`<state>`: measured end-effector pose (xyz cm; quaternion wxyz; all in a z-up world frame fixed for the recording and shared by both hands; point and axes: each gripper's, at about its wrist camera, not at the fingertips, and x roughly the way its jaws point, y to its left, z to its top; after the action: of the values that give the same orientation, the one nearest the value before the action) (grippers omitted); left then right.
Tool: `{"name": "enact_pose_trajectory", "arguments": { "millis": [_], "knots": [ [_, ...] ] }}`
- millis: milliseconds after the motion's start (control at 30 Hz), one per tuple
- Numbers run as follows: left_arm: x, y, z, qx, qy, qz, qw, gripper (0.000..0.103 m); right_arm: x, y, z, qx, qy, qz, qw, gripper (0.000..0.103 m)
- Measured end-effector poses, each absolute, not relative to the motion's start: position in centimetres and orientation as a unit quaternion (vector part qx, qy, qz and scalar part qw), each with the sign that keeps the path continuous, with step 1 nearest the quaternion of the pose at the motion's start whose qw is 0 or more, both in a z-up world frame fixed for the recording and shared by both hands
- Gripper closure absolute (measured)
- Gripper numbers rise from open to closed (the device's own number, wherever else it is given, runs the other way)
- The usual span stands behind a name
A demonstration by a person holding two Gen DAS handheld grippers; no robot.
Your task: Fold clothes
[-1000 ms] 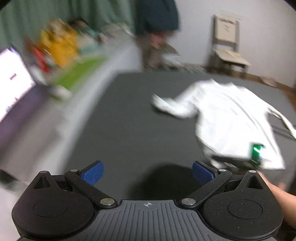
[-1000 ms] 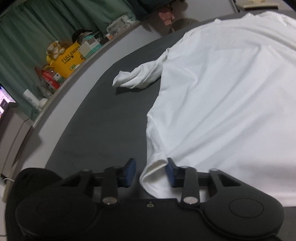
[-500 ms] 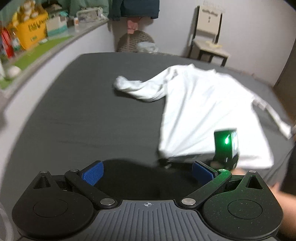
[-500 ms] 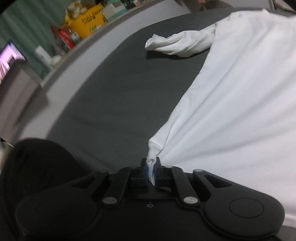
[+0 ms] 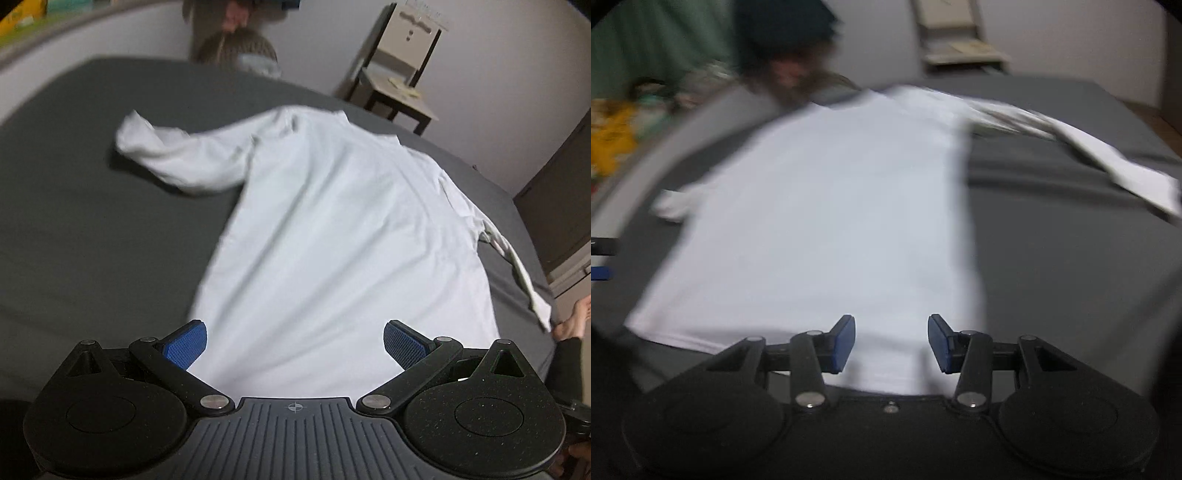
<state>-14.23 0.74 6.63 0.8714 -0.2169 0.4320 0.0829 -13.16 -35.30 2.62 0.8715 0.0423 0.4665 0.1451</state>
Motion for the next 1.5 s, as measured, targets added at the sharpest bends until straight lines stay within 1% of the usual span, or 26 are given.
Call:
{"name": "enact_pose_trajectory", "arguments": {
  "millis": [100,233,267,300,433,467,500,600,767,867,967,1067,1233,1400,1500],
  "knots": [
    [-13.1,-0.3,5.5,-0.221,0.439,0.065,0.868,0.001,-11.8,-38.0,2.1,0.019,0.508,0.17,0.844,0.059],
    [-12.4,-2.4,4.7,-0.175,0.451,0.042,0.874,0.0,-9.5,-38.8,0.6,0.054,0.552,0.204,0.807,0.059],
    [-12.3,-2.6,4.7,-0.167,0.454,0.04,0.875,0.001,-8.9,-39.0,0.0,0.066,0.561,0.21,0.798,0.061],
    [-12.2,-2.8,4.7,-0.161,0.456,0.038,0.875,0.001,-8.4,-39.0,-0.6,0.081,0.571,0.217,0.787,0.071],
    [-12.4,-2.8,4.1,-0.171,0.466,0.031,0.868,0.001,-7.8,-38.8,-1.9,0.153,0.597,0.255,0.745,0.087],
    [-12.5,-2.7,3.9,-0.171,0.469,0.031,0.866,0.001,-7.7,-38.9,-1.9,0.169,0.6,0.261,0.738,0.096],
    [-12.5,-2.7,3.7,-0.172,0.472,0.032,0.864,0.001,-7.6,-38.9,-1.6,0.187,0.599,0.268,0.731,0.096],
    [-12.8,-2.5,3.5,-0.163,0.477,0.032,0.863,0.001,-7.9,-39.2,1.7,0.265,0.558,0.311,0.722,0.097],
    [-13.2,-2.7,3.7,-0.13,0.484,0.029,0.865,0.0,-7.7,-41.1,5.5,0.316,0.528,0.271,0.74,0.097],
    [-13.5,-3.4,3.8,-0.104,0.487,0.009,0.867,0.001,-7.8,-42.1,4.5,0.266,0.573,0.204,0.748,0.097],
    [-13.7,-4.6,3.7,-0.078,0.486,-0.021,0.87,0.001,-8.0,-41.7,3.7,0.267,0.598,0.202,0.728,0.097],
    [-14.0,-6.2,3.8,-0.053,0.474,-0.062,0.877,0.001,-7.5,-41.7,3.6,0.3,0.584,0.202,0.727,0.097],
    [-14.9,-11.1,3.6,0.085,0.418,-0.125,0.896,0.0,-6.7,-41.8,3.4,0.354,0.56,0.201,0.722,0.097],
    [-15.5,-16.6,2.3,0.225,0.373,-0.173,0.883,0.001,-5.8,-41.8,3.3,0.407,0.534,0.199,0.714,0.097],
    [-15.8,-18.7,1.4,0.286,0.342,-0.185,0.876,0.001,-5.1,-41.4,3.8,0.429,0.513,0.207,0.714,0.097]
  ]
}}
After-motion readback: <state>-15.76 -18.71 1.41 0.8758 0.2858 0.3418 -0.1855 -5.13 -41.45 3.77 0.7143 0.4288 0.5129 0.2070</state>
